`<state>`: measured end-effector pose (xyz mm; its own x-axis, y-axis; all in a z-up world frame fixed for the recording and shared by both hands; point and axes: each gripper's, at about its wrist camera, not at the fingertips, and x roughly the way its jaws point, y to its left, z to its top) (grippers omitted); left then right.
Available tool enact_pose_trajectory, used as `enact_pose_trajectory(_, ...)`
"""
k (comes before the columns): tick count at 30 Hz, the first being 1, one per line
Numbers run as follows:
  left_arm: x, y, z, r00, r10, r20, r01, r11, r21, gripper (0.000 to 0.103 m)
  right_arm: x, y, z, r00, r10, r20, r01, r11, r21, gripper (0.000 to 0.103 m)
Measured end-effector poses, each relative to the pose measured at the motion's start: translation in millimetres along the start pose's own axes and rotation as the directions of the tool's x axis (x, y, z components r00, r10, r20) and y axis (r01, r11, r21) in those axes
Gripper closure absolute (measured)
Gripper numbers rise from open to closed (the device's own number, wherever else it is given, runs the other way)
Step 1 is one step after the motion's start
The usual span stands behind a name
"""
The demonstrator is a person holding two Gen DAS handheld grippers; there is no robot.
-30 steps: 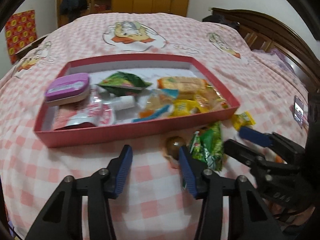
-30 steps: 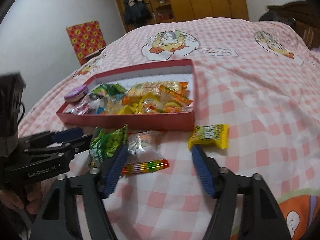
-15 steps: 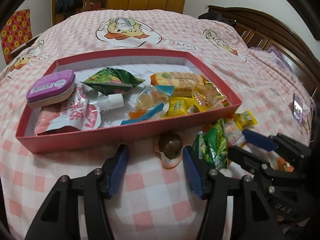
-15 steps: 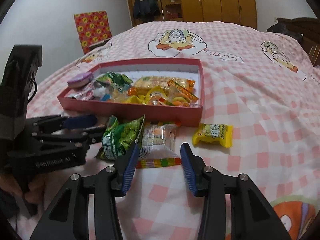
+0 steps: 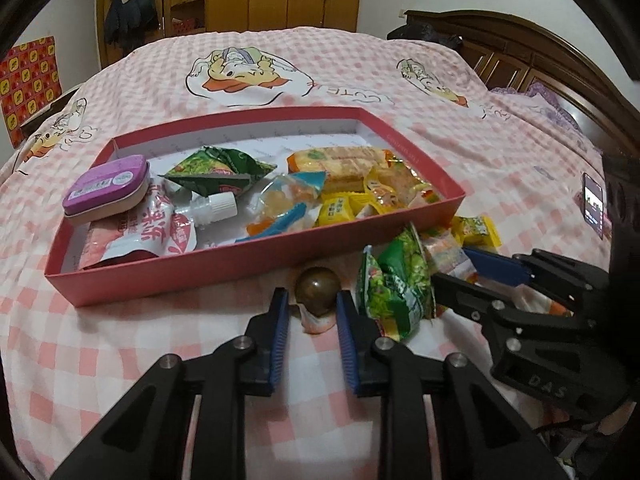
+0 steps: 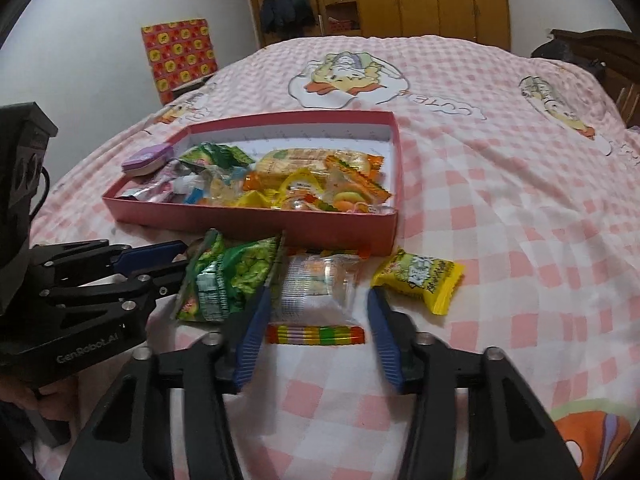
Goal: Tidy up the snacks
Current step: 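Grasp the brown chocolate ball with left tool while right tool grasps the rainbow candy stick, then carry both snacks into the red box and open both tools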
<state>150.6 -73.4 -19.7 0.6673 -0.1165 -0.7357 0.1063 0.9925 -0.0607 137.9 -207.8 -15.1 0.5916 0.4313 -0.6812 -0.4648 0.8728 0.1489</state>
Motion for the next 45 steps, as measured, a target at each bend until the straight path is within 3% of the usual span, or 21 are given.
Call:
enact_pose_trajectory(3,-8,0,-1,1.000,-0.002,0.013,0.002,1.000,0.000,0.079,0,1,0,1.000,0.008,0.005,-0.008,1.000,-0.002,0.069)
enact_pose_trajectory(12,-44,22,-2,0.995,-0.022,0.093,0.027,0.998,-0.050,0.079,-21,3,0,0.995,0.023,0.101,-0.023,1.000,0.000,0.070)
enact_pose_trajectory(14,-50,26,-2,0.992,-0.047,0.119,0.054,0.997,-0.057,0.079,-28,0,-1,0.988,0.044,0.151,-0.048,0.999,0.020,0.070)
enact_pose_trajectory(19,-56,25,4,0.991,-0.029,0.132,0.036,0.998,-0.054,0.079,-43,-10,-2,0.964,0.099,0.248,-0.118,0.991,0.062,0.070)
enact_pose_trajectory(31,-60,36,13,0.988,0.016,0.155,-0.002,0.996,-0.091,0.078,-39,4,2,0.967,0.125,0.221,-0.129,0.992,0.004,0.070)
enact_pose_trajectory(45,-57,63,53,0.972,0.131,0.196,-0.106,0.986,-0.132,0.078,-14,24,93,0.945,0.209,0.253,-0.205,0.978,-0.044,0.070)
